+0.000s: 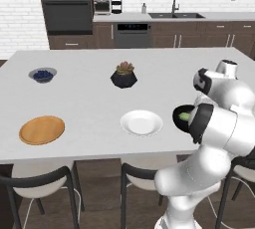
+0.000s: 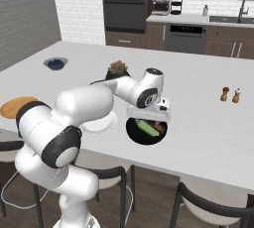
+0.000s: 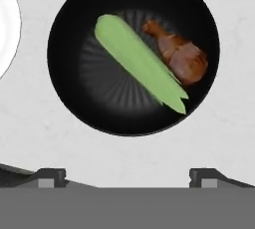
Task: Pick the chicken drumstick and corn from their plates and place them in the bowl. Then put the bowl in the fridge.
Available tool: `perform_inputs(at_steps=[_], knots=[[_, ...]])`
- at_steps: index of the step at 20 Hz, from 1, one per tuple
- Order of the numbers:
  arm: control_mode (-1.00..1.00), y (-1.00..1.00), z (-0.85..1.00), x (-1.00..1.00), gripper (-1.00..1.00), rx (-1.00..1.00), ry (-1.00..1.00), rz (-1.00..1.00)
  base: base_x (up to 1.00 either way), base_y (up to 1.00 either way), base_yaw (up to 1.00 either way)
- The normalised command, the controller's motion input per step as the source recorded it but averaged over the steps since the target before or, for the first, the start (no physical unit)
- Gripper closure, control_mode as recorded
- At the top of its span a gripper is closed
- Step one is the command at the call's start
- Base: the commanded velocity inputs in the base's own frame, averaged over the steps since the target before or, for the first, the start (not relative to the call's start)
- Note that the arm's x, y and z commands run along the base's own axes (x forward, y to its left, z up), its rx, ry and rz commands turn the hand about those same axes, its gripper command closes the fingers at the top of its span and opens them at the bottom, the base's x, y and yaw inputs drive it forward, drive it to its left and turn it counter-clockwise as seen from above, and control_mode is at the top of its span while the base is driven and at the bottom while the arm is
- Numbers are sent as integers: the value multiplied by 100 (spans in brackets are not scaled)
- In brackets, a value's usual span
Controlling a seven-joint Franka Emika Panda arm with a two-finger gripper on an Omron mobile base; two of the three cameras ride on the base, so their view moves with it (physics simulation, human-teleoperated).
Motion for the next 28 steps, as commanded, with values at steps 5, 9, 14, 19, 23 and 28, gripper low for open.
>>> perform_inputs(at_steps=[5, 9, 14, 19, 23, 28], knots=[[-100, 0, 10, -43, -100, 18, 6, -74, 0, 0, 0], [-100, 0, 4, -61, -100, 32, 6, -70, 0, 0, 0], [-100, 6, 0, -19, -100, 14, 7, -62, 0, 0, 0], [-100, 11, -15, 49, -100, -3, 21, -30, 0, 0, 0], [-100, 12, -35, 34, -100, -1, 22, -20, 0, 0, 0], [-100, 0, -25, 17, -100, 0, 7, -7, 0, 0, 0]])
